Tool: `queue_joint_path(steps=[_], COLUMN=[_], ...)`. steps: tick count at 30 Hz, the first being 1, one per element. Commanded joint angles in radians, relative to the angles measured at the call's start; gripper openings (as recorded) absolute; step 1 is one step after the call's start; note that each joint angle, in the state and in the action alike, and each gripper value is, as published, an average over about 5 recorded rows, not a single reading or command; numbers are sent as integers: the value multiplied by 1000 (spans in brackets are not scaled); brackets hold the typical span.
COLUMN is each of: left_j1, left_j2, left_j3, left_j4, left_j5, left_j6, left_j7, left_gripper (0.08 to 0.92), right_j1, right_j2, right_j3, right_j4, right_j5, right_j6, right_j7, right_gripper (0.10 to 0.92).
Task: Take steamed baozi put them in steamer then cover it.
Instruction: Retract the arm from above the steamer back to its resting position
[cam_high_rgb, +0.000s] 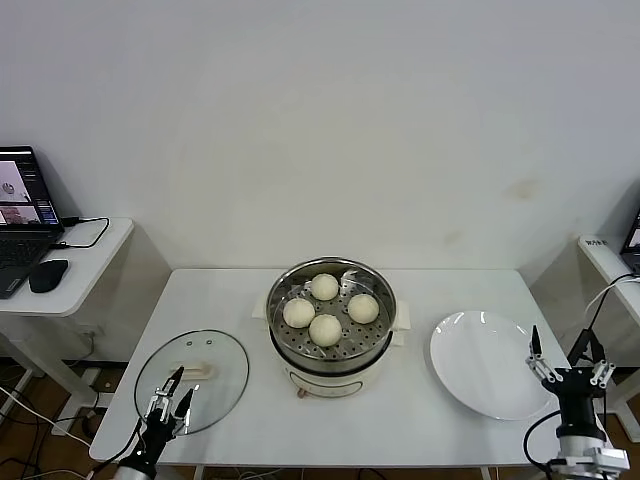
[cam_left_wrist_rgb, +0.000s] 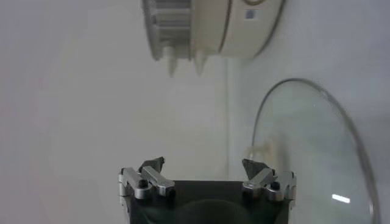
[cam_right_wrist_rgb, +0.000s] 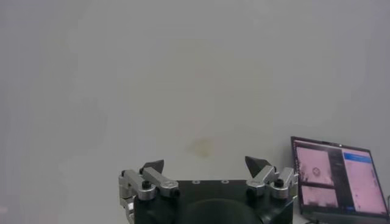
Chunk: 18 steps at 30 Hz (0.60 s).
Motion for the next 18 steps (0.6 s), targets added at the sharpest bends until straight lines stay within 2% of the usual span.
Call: queue_joint_path(steps=[1, 8, 18], left_j1=[-118, -196, -250], left_j2=[39, 65, 95], left_j3=[44, 58, 75], left_j4=[100, 180, 223], left_j5=[47, 31, 7], left_j6=[-8, -1, 10], left_j7=[11, 31, 54], left_gripper=[823, 823, 823], right_j1=[-40, -47, -40], right_j2=[31, 35, 38], right_j3=[3, 5, -5], right_j4=[4, 3, -10], right_j5=[-24, -28, -34], right_j6=[31, 34, 33], right_j7=[3, 2, 1], right_gripper=[823, 823, 823])
